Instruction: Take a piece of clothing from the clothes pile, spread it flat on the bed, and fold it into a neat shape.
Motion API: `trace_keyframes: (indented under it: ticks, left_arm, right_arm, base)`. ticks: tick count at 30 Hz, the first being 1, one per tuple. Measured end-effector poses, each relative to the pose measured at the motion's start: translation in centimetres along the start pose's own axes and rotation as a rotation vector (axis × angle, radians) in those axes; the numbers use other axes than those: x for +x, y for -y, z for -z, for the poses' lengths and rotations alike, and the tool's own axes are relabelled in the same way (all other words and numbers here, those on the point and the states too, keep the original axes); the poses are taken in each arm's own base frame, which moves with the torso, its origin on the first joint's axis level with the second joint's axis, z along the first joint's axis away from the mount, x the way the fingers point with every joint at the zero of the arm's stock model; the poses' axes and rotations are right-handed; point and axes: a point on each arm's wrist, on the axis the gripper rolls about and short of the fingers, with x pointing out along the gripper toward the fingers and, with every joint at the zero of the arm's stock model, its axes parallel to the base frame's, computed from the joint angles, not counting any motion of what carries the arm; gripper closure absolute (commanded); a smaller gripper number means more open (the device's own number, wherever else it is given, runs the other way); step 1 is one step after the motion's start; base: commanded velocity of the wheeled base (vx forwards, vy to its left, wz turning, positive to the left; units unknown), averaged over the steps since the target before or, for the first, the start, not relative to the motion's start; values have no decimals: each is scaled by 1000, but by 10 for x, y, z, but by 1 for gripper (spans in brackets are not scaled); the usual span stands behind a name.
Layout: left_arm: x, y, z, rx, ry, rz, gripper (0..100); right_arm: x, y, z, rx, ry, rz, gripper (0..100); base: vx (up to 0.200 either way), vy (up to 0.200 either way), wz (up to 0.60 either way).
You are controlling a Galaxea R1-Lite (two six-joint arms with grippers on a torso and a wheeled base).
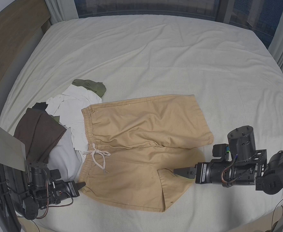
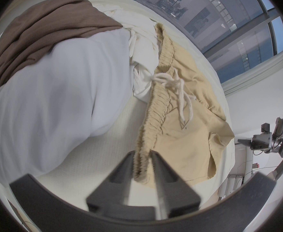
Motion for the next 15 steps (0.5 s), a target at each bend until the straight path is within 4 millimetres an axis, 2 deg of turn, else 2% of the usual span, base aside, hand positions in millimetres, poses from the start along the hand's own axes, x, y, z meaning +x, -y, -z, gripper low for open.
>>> trace_keyframes:
  ticks: [8,15]
  left_arm:
    - [-11,8,-13,-36,82,43,0]
    - [-29,32,-34,-45,211,154,0]
  right_arm:
    - [3,20,10,29,-35,90,0]
    - [-2,46,14,80,-42,185,0]
  base:
    - [0,0,0]
    - [0,0,0]
